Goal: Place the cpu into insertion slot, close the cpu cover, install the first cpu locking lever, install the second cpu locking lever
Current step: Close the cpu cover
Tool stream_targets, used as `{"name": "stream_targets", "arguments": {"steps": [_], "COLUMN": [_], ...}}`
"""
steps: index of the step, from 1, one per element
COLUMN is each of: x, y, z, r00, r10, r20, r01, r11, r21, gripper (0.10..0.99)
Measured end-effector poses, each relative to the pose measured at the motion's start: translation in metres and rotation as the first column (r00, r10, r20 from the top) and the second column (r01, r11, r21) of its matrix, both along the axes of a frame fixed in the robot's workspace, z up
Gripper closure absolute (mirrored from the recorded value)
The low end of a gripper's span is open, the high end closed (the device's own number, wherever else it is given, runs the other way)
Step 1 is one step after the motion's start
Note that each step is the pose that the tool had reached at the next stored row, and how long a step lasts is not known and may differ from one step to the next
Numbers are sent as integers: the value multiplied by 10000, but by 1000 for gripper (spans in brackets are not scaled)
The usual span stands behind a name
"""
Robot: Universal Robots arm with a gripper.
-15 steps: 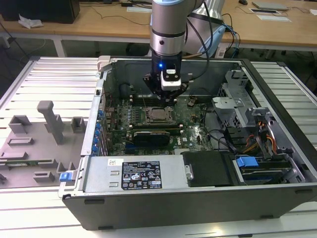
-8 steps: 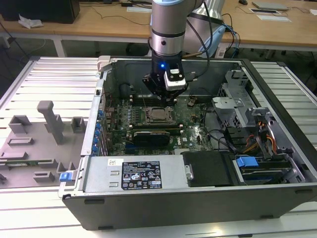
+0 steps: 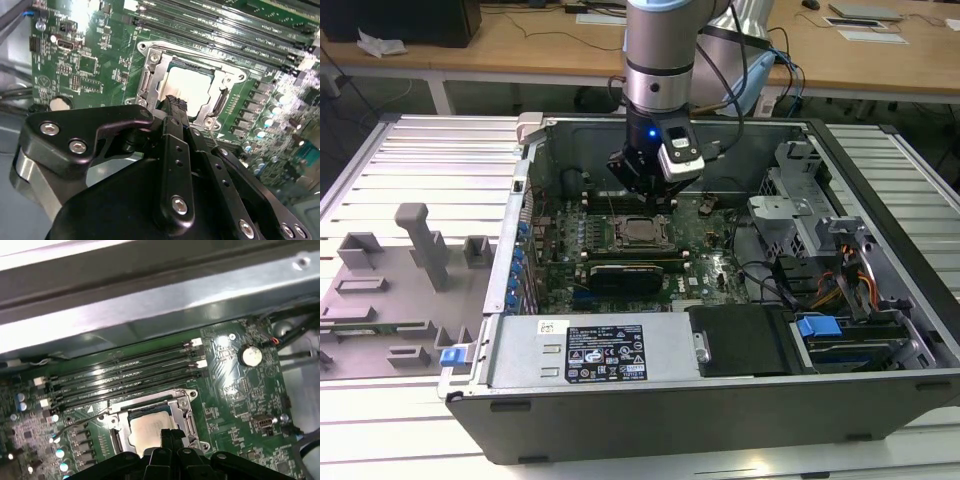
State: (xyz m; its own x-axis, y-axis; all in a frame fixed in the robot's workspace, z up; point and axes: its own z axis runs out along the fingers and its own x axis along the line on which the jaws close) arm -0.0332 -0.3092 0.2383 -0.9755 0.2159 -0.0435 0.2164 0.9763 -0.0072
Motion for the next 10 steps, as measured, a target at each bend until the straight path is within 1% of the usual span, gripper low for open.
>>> {"name": "stream_targets", "arguments": {"steps": [2,4,8,9,10], "x": [0,-3,-22,-26,-30], "y": [0,0,-15,-22,-32], "z": [-1,-5,-16,-20,-25], "r00": [9996,9970,9927,9919,9908], "r10": [271,774,1208,1269,1356], "r20": [0,1,0,2,8], "r01": [-271,-774,-1208,-1269,-1356], "r11": [9996,9970,9927,9919,9907], "r21": [0,1,2,14,64], "gripper": [980,980,980,980,980]}}
